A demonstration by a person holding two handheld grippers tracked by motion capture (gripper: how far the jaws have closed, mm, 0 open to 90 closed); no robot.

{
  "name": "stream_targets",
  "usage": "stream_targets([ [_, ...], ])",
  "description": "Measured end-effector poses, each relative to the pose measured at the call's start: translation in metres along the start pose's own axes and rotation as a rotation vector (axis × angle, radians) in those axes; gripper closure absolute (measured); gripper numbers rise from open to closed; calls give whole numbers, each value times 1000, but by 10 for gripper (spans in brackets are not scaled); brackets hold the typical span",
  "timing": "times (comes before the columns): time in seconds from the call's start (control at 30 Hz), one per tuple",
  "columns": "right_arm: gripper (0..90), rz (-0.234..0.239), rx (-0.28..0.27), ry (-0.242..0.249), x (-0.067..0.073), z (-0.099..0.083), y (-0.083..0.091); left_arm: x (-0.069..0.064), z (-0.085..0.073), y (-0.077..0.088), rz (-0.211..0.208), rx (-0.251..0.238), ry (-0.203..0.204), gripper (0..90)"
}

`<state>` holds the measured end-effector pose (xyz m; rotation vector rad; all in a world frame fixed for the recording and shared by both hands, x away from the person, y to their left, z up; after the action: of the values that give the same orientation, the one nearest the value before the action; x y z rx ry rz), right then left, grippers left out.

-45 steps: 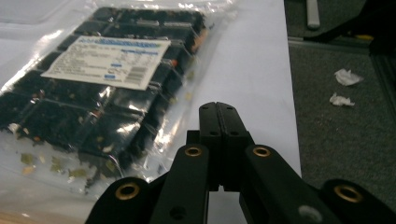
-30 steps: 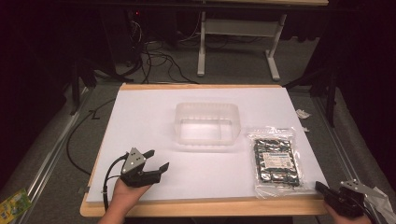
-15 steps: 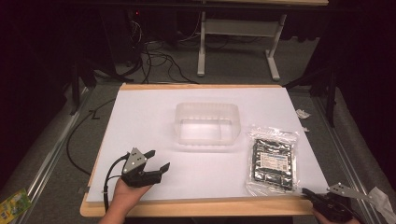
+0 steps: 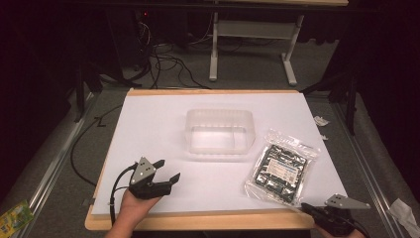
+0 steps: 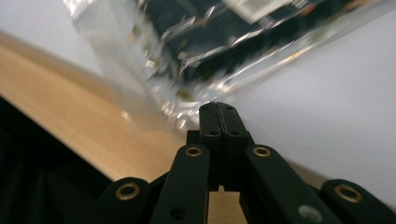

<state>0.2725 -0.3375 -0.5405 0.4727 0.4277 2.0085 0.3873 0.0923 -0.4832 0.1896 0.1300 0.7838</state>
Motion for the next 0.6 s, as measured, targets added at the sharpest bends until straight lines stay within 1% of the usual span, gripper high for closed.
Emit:
stream_targets([
  [0.03, 900, -17, -26, -9, -5, 5, 2, 0, 0, 0, 1, 3, -1, 271],
  [0.07, 900, -44, -59, -26, -10, 10, 5, 1, -1, 0, -1, 5, 0, 271],
  [0.1, 893, -52, -82, -36, -14, 14, 6, 1, -1, -1, 0, 6, 0, 271],
  [0.13, 878, -65, -112, -44, -19, 19, 7, 1, -1, -1, 1, 8, 0, 271],
  [0.2, 858, -113, -155, -51, -32, 28, 5, 1, -2, -2, 6, 9, -3, 271],
  [0.3, 812, -168, -177, -58, -51, 38, -2, 1, -3, -2, 4, 15, -5, 270],
  [0.33, 802, -182, -185, -71, -56, 41, -5, 1, -3, -2, 4, 16, -6, 270],
  [0.37, 782, -193, -192, -74, -62, 43, -9, 1, -3, -2, 5, 17, -7, 270],
  [0.4, 760, -204, -199, -87, -68, 46, -13, 2, -3, -2, 8, 18, -7, 270],
  [0.43, 760, -204, -199, -87, -68, 46, -13, 2, -3, -2, 8, 18, -7, 269],
  [0.47, 729, -223, -204, -99, -80, 51, -21, 3, -3, -2, 12, 17, -5, 269],
  [0.5, 711, -232, -211, -109, -86, 55, -24, 3, -3, -2, 14, 16, -3, 269],
  [0.53, 682, -238, -215, -108, -90, 57, -27, 4, -4, -2, 15, 17, -2, 269],
  [0.6, 634, -253, -231, -126, -101, 66, -32, 6, -4, -1, 24, 18, -2, 269],
])
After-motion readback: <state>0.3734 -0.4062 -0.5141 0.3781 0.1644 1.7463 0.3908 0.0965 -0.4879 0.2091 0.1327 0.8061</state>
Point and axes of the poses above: each handheld gripper's, and its own axes: y roughly backward along the jaws, z roughly out of its top, x roughly to its left, the point moved 10 cm from there along -y, roughly forward along the jaws, and after that the axes turned 14 degrees about -x, right-handed, at the moved point
